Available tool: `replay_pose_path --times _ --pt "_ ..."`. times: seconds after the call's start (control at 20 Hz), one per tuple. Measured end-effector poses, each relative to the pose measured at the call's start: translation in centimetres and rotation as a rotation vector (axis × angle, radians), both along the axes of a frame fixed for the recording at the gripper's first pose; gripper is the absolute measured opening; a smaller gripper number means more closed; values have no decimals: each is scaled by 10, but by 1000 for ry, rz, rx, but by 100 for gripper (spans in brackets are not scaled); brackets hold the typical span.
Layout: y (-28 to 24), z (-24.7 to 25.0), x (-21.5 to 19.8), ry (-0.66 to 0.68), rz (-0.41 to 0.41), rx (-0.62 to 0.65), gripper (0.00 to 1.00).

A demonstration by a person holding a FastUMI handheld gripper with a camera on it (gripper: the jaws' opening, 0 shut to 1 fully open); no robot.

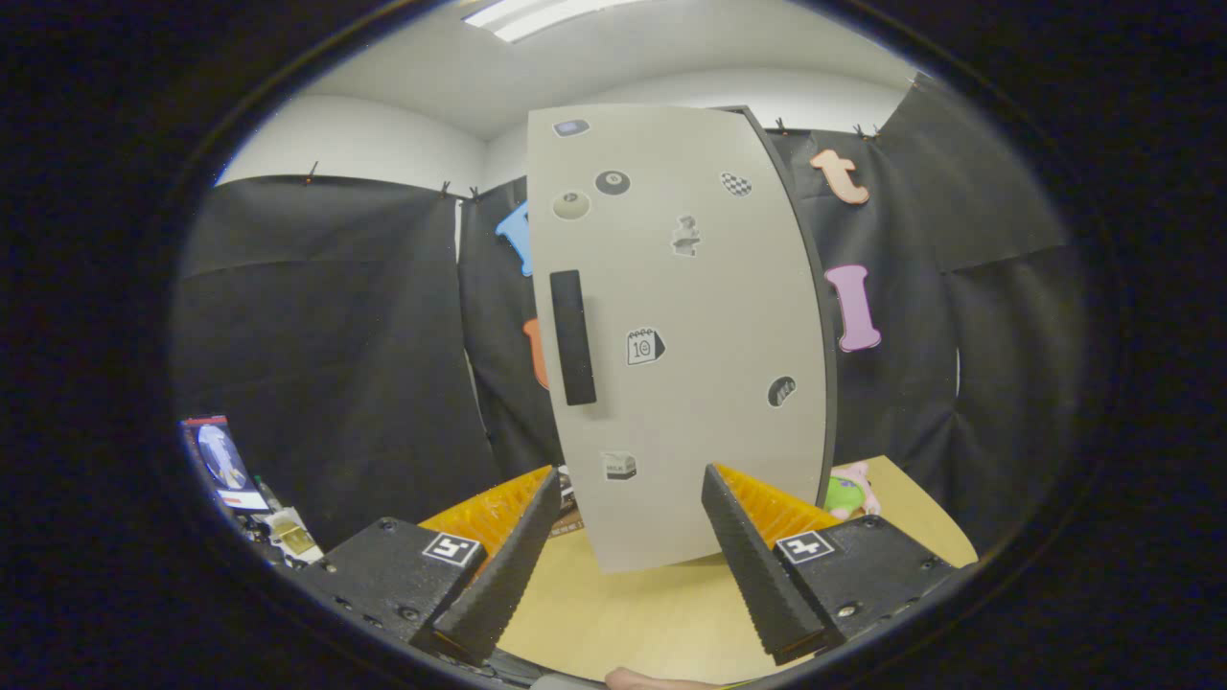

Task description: Open the shoe cabinet door, grab the shoes and put them into the shoe cabinet, then close the shoe cabinet door.

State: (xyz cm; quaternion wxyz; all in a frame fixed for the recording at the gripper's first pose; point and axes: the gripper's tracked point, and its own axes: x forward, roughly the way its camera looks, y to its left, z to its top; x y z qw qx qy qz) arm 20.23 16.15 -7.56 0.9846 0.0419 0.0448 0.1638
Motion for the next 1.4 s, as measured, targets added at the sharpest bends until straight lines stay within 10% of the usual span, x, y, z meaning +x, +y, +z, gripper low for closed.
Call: replay_pose_path --times 0.5,1.4 --pt "-47 -2 -9 -48 -214 -119 97" --pt "-51 9 -11 -99 -227 -89 97"
